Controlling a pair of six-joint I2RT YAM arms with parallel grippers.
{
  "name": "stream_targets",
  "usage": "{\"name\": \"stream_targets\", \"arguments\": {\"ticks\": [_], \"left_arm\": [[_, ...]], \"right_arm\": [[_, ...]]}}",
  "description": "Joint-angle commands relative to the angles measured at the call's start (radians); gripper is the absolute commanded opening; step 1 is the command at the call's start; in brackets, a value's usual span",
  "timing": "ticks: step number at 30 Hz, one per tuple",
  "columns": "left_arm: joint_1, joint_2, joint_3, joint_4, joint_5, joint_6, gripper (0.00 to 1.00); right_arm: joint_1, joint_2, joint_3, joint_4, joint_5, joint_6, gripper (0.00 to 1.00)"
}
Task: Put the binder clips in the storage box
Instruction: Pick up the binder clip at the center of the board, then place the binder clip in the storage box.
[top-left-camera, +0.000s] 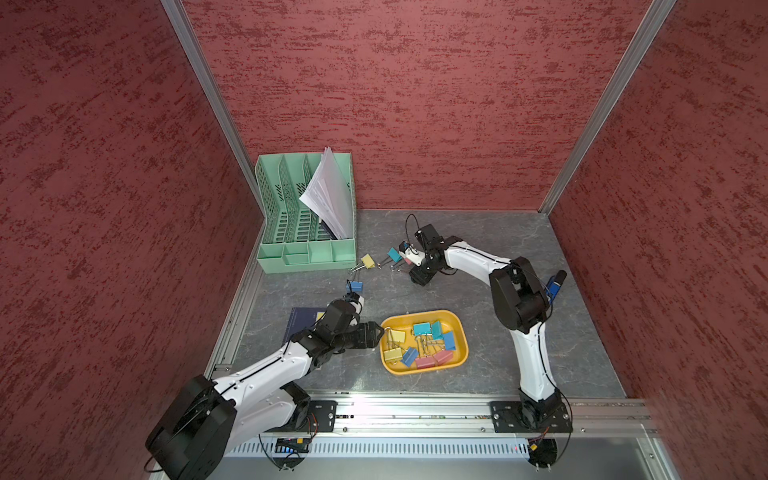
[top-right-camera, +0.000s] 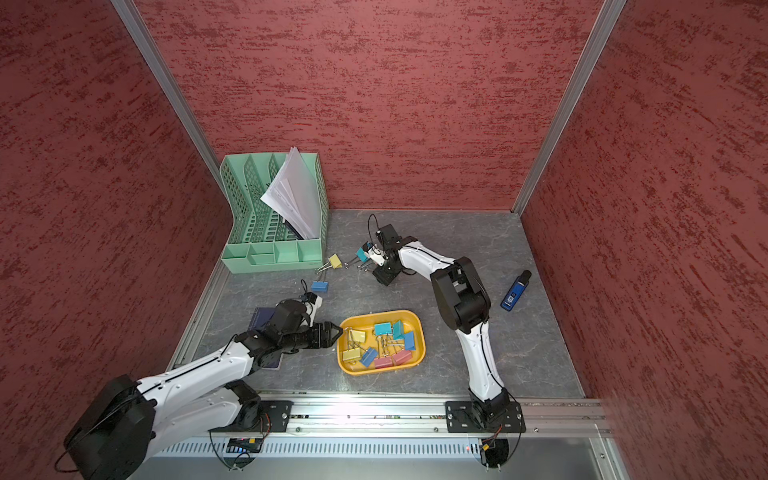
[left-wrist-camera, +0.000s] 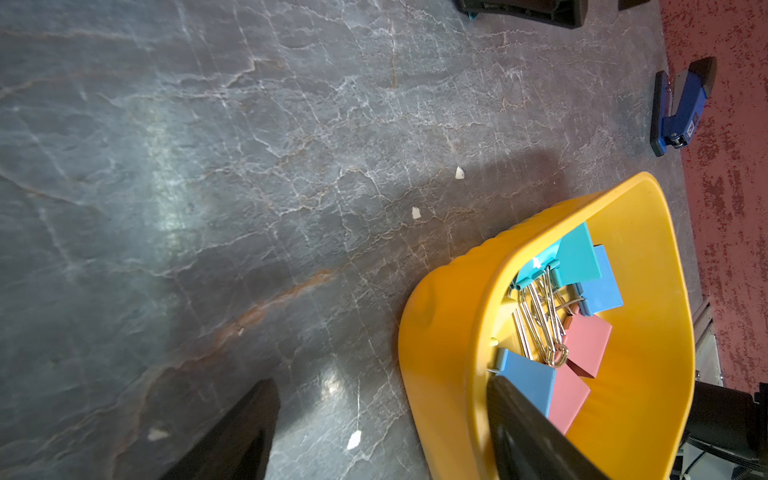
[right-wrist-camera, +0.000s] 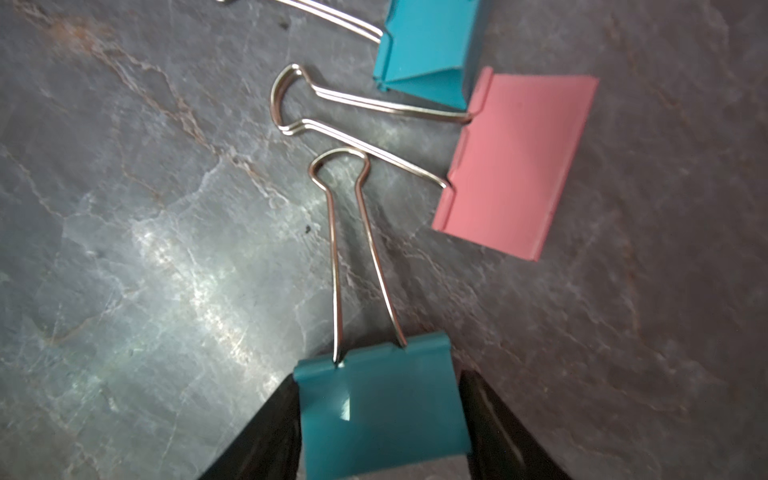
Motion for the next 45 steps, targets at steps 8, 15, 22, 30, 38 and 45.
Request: {"name": "stream_targets", "arguments": {"ticks": [8,15,22,30,38,45], "left_arm": [[0.007,0.013,0.004,-0.036,-0.018,0.015,0.82],[0.007,0.013,0.003,-0.032,-0.016,0.017,0.82],[0.007,0.015,0.003,-0.03,-0.016,0.018,0.82],[0.007,0.014,0.003,-0.031,-0.018,0.019,0.82],[0.006,0.01,0.001,-0.032,-0.018,0.019,0.82],[0.006,0.01,0.001,-0.03,-0.018,0.019,0.82]], "right_arm": [[0.006,-0.042,-0.005,-0.001,0.064,0.039,0.46],[0.012,-0.269,-0.132,0.007,0.088,0.052,0.46],[0.105,-0.484,-0.302,-0.015,0.088,0.114,0.45],[0.363,-0.642,-0.509,-0.047,0.129,0.278,0.46],[0.479,-0.685,-0.627,-0.082,0.148,0.315,0.47],[0.514,-0.679,-0.639,-0.076,0.135,0.291,0.47]]}}
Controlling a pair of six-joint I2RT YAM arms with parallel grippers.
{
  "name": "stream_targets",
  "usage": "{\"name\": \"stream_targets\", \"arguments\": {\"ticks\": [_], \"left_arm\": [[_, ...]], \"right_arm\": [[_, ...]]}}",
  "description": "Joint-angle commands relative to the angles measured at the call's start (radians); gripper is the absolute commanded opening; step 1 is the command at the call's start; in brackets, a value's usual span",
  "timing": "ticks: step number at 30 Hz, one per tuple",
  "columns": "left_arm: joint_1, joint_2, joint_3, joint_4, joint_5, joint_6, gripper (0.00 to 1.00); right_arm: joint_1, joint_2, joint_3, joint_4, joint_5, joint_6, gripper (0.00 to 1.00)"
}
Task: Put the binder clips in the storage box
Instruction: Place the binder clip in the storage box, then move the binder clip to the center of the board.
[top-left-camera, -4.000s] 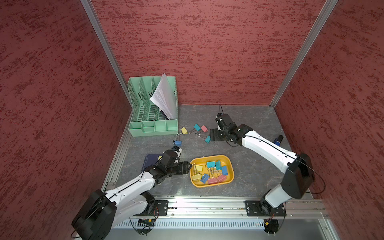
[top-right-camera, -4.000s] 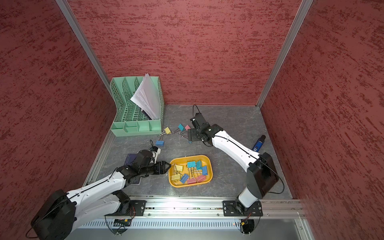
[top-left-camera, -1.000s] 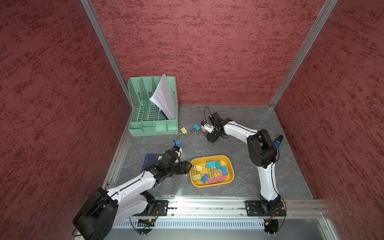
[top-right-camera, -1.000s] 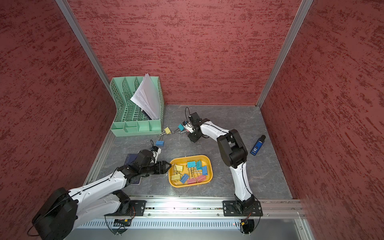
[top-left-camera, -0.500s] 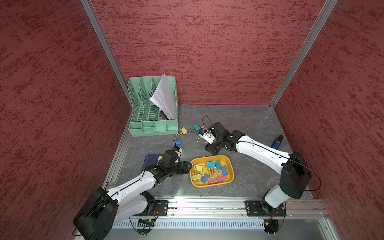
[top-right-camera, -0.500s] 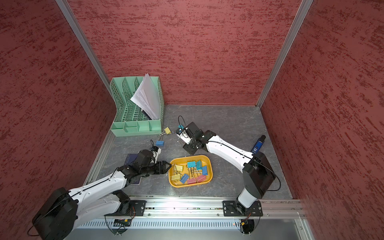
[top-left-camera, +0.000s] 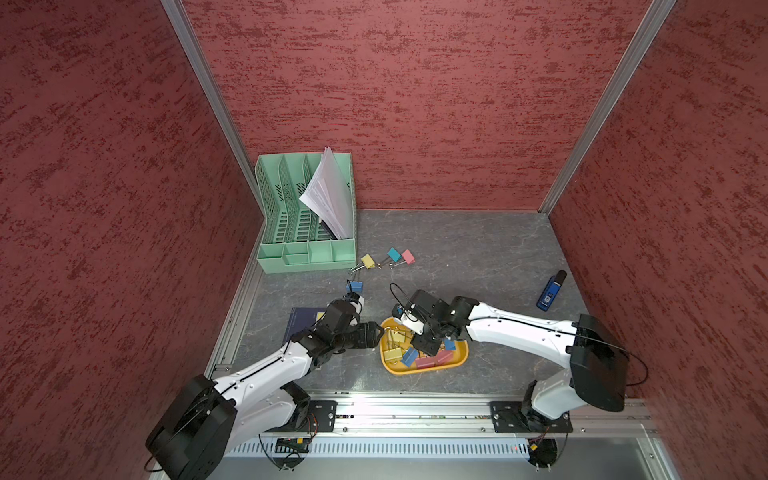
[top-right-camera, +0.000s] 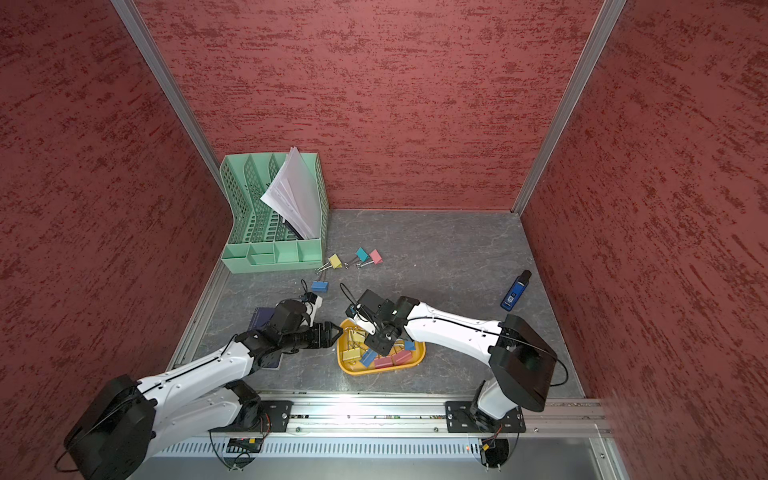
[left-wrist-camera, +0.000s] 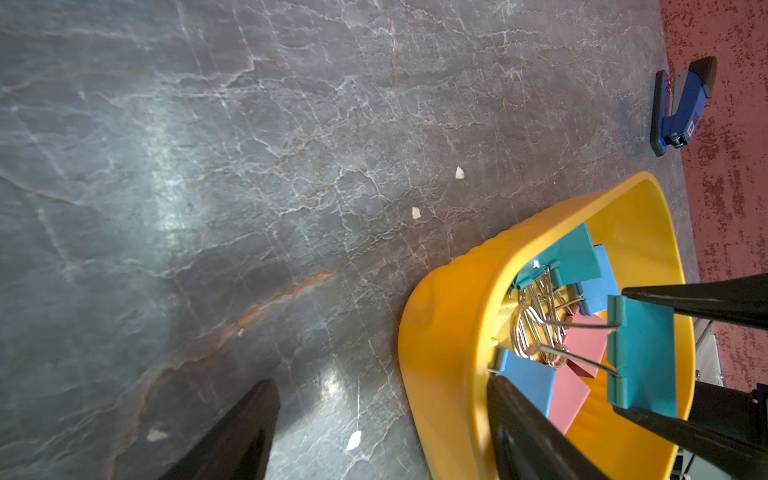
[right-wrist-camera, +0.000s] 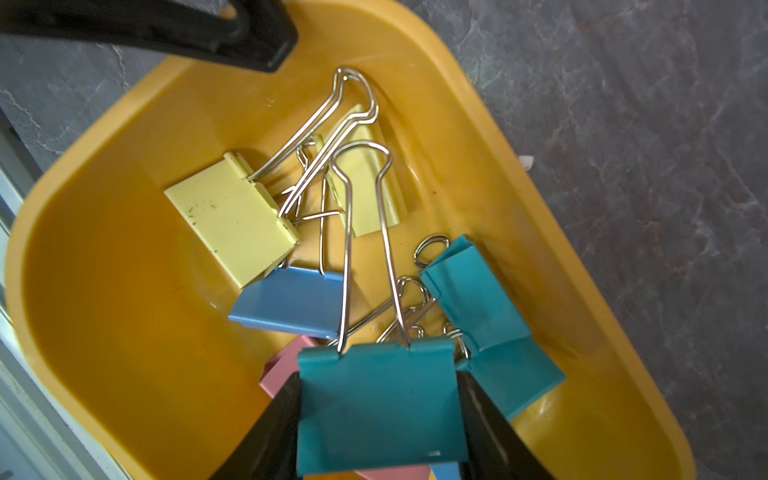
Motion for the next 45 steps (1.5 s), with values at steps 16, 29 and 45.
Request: {"name": "stream_targets", "arguments": {"ticks": [16,29,45], "left_arm": [[0.007,0.011,0.003,-0.032,-0.016,0.02,0.82],[0.006,0.013,0.003,-0.03,-0.017,0.019,0.82],[0.004,0.015,0.004,-0.033,-0.016,0.018,0.82]], "right_arm": [[0.016,0.123,0.026,0.062,-0.009,-0.075,0.52],[0.005,0.016,-0.032,0.151,0.056,-0.077,0.83],[-0.338,0.11,0.222,0.207,0.144,0.057,0.98]]}}
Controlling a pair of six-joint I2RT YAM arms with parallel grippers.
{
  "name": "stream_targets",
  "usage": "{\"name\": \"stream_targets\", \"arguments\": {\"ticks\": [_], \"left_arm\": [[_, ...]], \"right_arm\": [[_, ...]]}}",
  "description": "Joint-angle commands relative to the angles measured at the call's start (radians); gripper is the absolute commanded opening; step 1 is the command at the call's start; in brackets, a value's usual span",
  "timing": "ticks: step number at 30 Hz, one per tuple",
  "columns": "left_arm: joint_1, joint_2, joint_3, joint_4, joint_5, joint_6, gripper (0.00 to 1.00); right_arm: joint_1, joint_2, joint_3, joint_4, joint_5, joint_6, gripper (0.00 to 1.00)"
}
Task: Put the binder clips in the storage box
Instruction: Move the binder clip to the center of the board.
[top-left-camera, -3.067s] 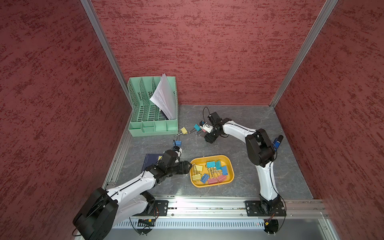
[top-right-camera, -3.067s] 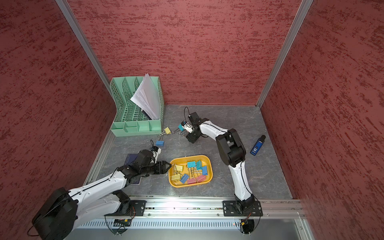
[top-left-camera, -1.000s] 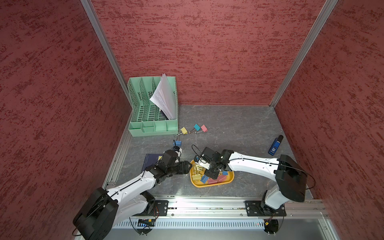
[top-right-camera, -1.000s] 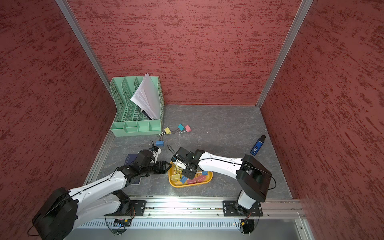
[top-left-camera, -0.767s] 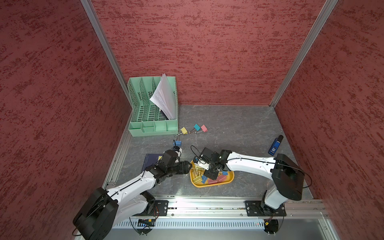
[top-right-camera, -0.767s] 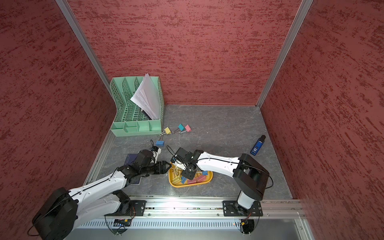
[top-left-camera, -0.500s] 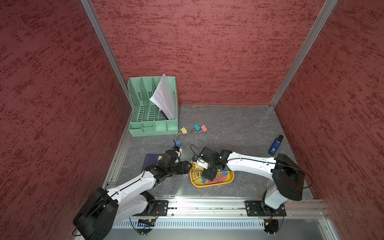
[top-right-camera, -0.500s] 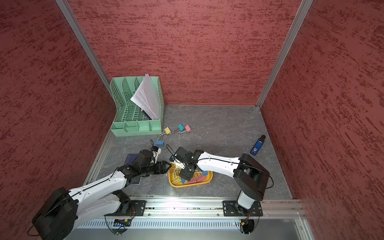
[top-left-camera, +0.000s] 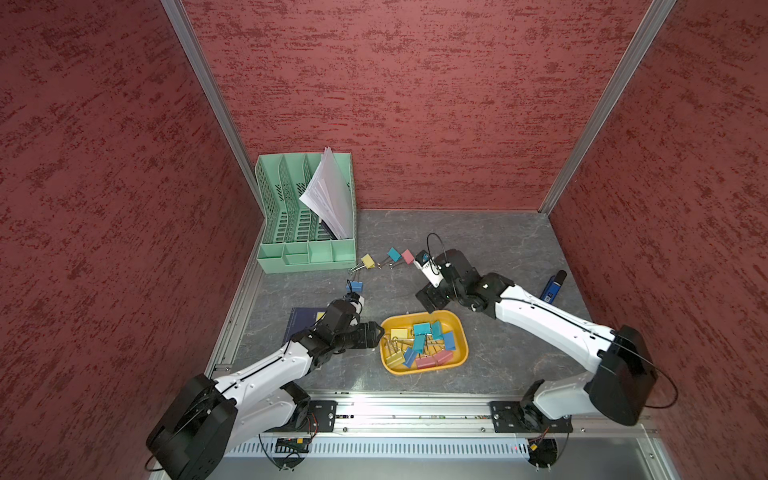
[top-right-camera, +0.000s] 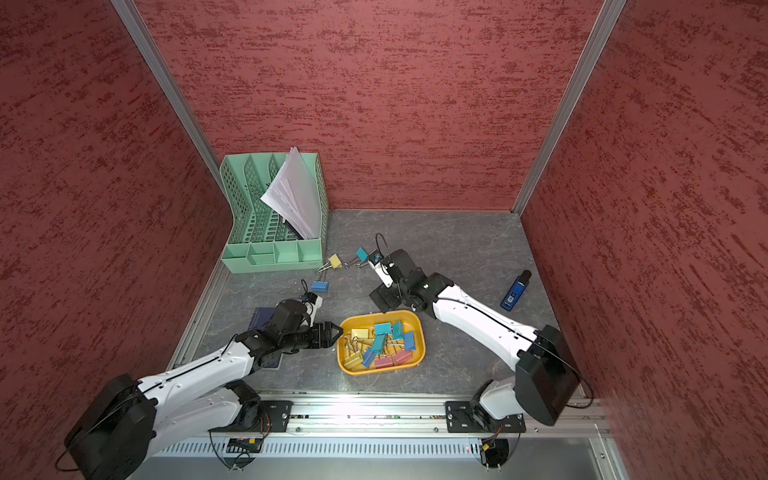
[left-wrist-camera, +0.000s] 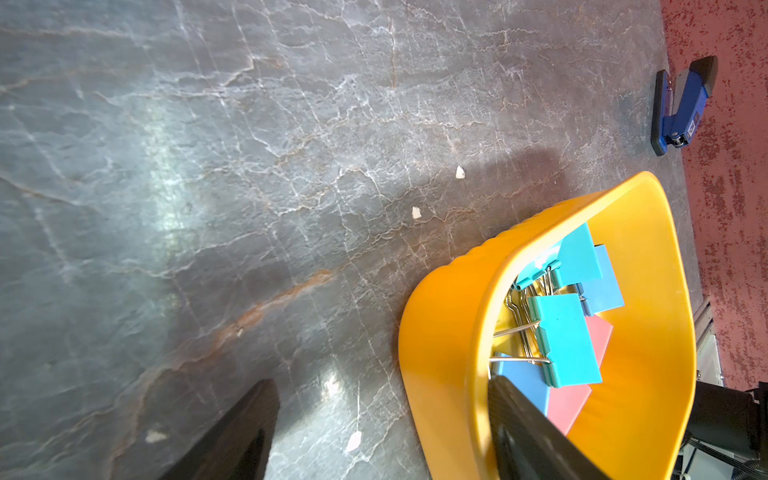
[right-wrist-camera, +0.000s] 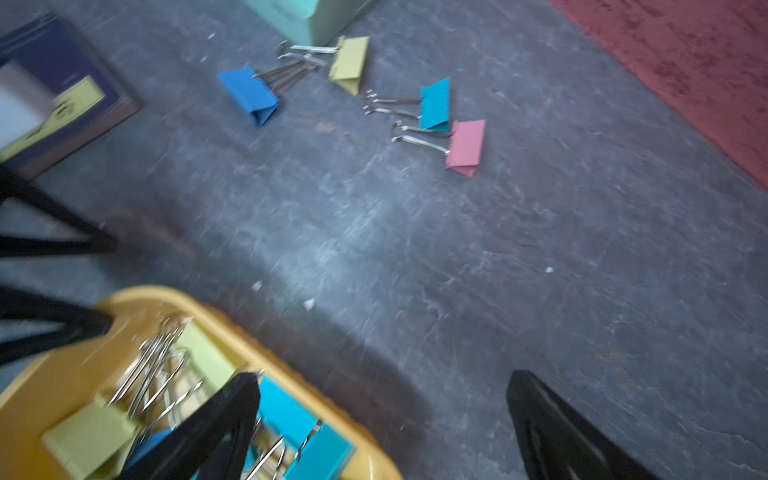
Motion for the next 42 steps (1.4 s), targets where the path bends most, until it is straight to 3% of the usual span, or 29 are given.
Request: {"name": "stream_targets", "arguments": {"ticks": [1,5,8,11,14,16,19,31,42], "left_arm": [[0.004,0.012,0.006,-0.037,-0.017,0.018,0.82],[0.005,0.012,0.007,-0.039,-0.016,0.019,0.82],[0.004,0.014,0.007,-0.04,-0.019,0.018,0.82],[0.005,0.025,0.01,-0.038,-0.018,0.02,0.82],[0.005,0.042,0.018,-0.038,-0.017,0.023,0.82],[0.003,0.049,0.02,-0.038,-0.017,0.023,0.82],[0.003,0.05,0.021,-0.04,-0.017,0.023,0.82],[0.002,0.052,0.021,-0.041,-0.018,0.022,0.82],[0.001,0.056,0.023,-0.039,-0.019,0.021,0.82]], "right_arm": [[-0.027,0.183,0.124,-0.007,0.05,0.023,0.98],[-0.053,0.323,0.234,0.041,0.075,-0.087,0.98],[-0.13,0.421,0.376,-0.004,0.046,-0.033,0.98],[-0.179,0.506,0.506,-0.047,0.007,0.004,0.9],[-0.194,0.597,0.637,-0.103,-0.03,0.007,0.68],[-0.201,0.664,0.719,-0.134,-0.046,0.008,0.43],[-0.205,0.747,0.819,-0.173,-0.077,0.01,0.17],[-0.207,0.946,1.078,-0.3,-0.2,-0.02,0.2],[-0.206,1.064,1.258,-0.377,-0.234,-0.021,0.22]]}}
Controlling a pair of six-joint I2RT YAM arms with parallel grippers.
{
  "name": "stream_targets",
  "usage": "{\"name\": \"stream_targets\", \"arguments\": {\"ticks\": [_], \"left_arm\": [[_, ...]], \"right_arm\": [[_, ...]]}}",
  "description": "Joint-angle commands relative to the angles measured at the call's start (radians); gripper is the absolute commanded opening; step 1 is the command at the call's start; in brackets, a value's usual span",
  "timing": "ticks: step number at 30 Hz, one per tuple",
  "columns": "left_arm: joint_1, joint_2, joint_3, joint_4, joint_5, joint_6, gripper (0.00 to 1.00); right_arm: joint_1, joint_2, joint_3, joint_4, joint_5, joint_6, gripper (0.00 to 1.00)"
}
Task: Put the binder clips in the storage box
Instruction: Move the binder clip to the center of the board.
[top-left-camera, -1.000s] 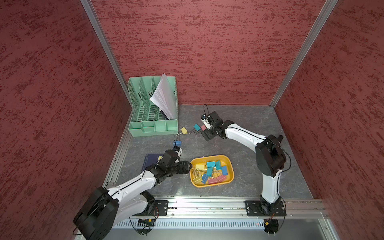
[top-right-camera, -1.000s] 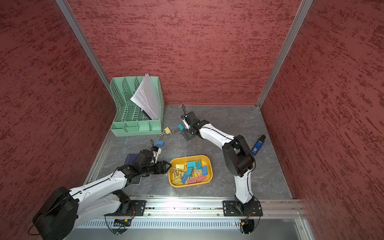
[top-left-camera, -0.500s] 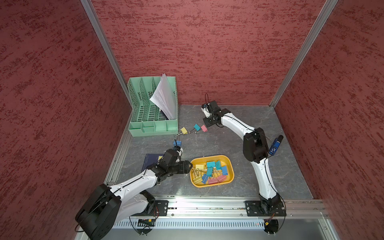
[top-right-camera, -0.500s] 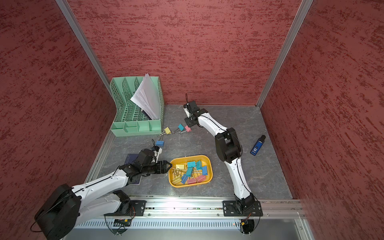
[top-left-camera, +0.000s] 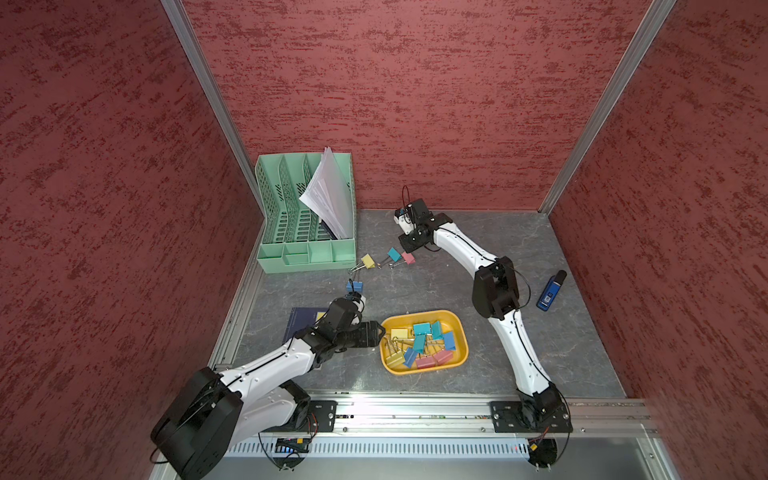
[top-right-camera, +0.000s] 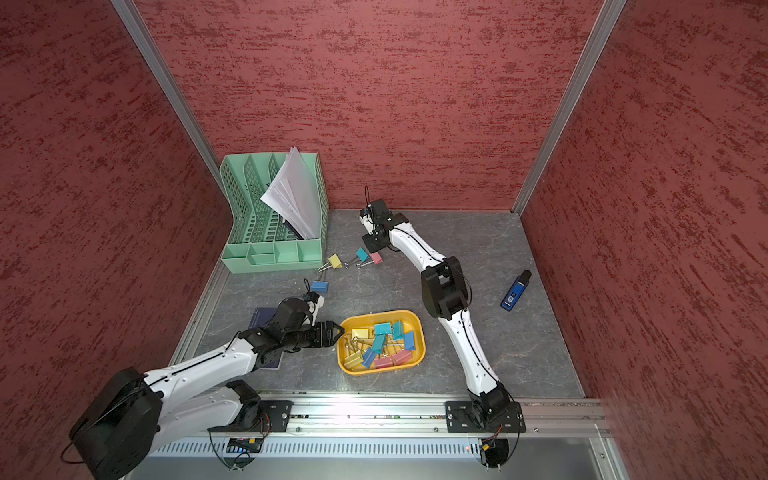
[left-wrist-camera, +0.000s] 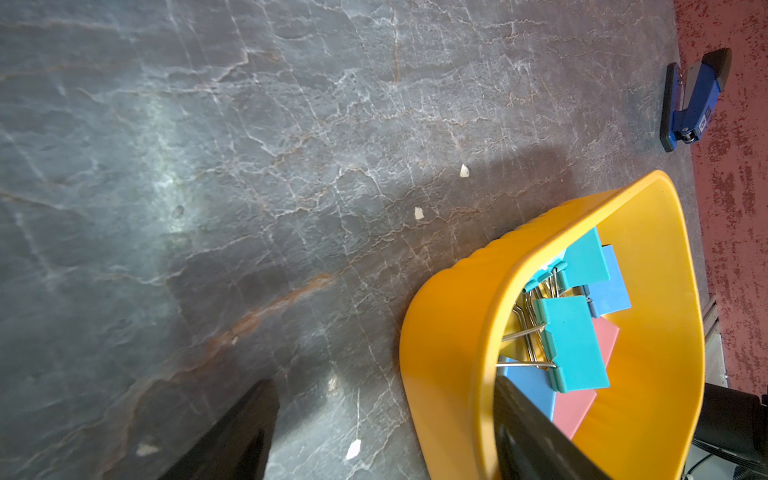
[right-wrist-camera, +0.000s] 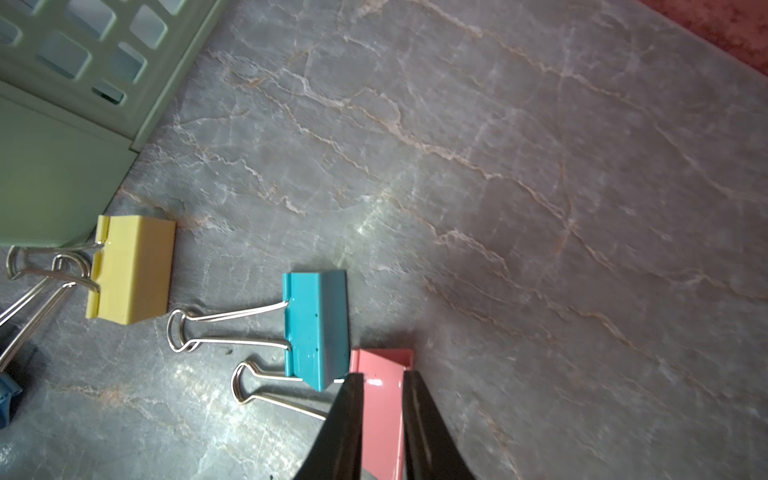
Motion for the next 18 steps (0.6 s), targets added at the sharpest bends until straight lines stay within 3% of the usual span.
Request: {"name": "stream_targets", "arguments": {"ticks": [1,13,18], "left_arm": [[0.002,0.016,0.005,-0.043,-0.023,0.018,0.82],[0.002,0.021,0.006,-0.044,-0.023,0.018,0.82],[0.002,0.019,0.006,-0.044,-0.023,0.018,0.82]], "right_arm": [[0.004,0.046,0.063,-0.064,-0.03,-0.01,0.22],[0.004,0.093,0.092,-0.13,0.01,-0.029,0.22],[0.004,-0.029,-0.112,-0.051,0.021,-0.015,0.22]]}}
